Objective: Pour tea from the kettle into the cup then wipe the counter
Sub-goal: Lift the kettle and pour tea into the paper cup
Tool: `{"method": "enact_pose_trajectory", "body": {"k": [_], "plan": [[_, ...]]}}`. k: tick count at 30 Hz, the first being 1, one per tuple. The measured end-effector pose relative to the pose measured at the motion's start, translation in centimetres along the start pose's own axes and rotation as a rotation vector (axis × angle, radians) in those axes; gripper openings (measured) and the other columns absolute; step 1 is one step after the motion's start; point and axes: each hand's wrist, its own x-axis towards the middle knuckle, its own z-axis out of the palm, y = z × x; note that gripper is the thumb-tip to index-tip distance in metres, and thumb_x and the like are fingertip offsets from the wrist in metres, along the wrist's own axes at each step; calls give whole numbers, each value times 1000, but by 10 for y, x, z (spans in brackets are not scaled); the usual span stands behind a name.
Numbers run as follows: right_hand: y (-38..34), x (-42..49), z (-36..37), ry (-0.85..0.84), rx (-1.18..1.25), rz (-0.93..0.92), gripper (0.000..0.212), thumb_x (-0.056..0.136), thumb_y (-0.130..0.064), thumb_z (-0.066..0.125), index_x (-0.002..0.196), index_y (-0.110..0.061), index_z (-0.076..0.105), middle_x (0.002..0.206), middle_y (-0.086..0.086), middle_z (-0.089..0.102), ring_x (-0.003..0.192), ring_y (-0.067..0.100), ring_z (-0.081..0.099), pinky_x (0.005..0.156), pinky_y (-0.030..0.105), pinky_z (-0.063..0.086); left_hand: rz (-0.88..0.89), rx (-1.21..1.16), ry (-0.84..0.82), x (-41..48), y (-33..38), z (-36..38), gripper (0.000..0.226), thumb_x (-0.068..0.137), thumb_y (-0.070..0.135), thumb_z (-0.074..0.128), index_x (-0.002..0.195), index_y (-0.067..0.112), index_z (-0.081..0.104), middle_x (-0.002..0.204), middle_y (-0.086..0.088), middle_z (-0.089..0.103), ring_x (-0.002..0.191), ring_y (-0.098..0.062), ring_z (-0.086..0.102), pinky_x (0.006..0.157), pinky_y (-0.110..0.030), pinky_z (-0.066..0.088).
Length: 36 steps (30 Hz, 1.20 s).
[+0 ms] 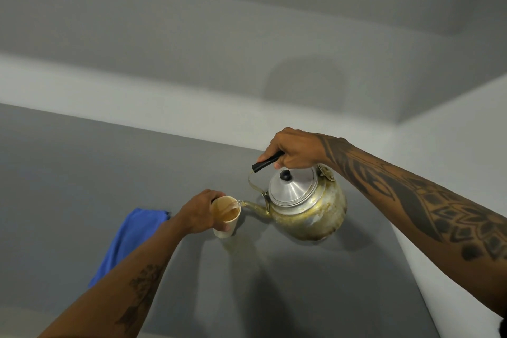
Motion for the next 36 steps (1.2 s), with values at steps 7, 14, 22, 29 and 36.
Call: {"method": "enact_pose_trajectory", "body": {"k": [7, 14, 22, 29, 36], "plan": [[-1, 0, -2, -5, 5, 12, 39, 87, -7, 62, 120, -26, 66, 74, -13, 64, 55, 8, 44, 54, 18, 36, 7, 3, -7, 0, 0, -1, 62, 66, 28, 84, 119, 15, 56, 109, 2, 57, 96, -14, 55, 80, -22, 42], [-2, -1, -3, -6, -10, 1, 40, 86, -6, 62, 120, -27, 66, 72, -12, 66, 49, 6, 41, 50, 14, 34, 3, 21, -13, 2, -2, 0, 63, 64, 30, 84, 119, 15, 56, 114, -1, 59, 97, -14, 54, 78, -19, 41], [-1, -3, -3, -2, -7, -5, 40, 85, -5, 62, 119, -24, 67, 78, -13, 68, 50, 5, 43, 50, 12, 36, 9, 27, -36, 5, -5, 2, 59, 67, 27, 83, 118, 13, 56, 107, 4, 56, 94, -12, 54, 71, -9, 38], [4, -4, 1, 19, 28, 18, 39, 86, -6, 63, 119, -25, 66, 78, -14, 66, 52, 5, 44, 53, 17, 36, -6, 45, -29, 8, -11, 5, 65, 65, 33, 84, 120, 18, 54, 113, 5, 55, 99, -14, 54, 83, -23, 44], [19, -10, 15, 61, 128, 41, 41, 84, -6, 65, 117, -29, 68, 88, 5, 74, 61, 12, 50, 61, 27, 44, -37, 65, -10, 10, -23, 8, 75, 53, 49, 84, 118, 31, 52, 119, 4, 57, 101, -14, 57, 89, -34, 51]]}}
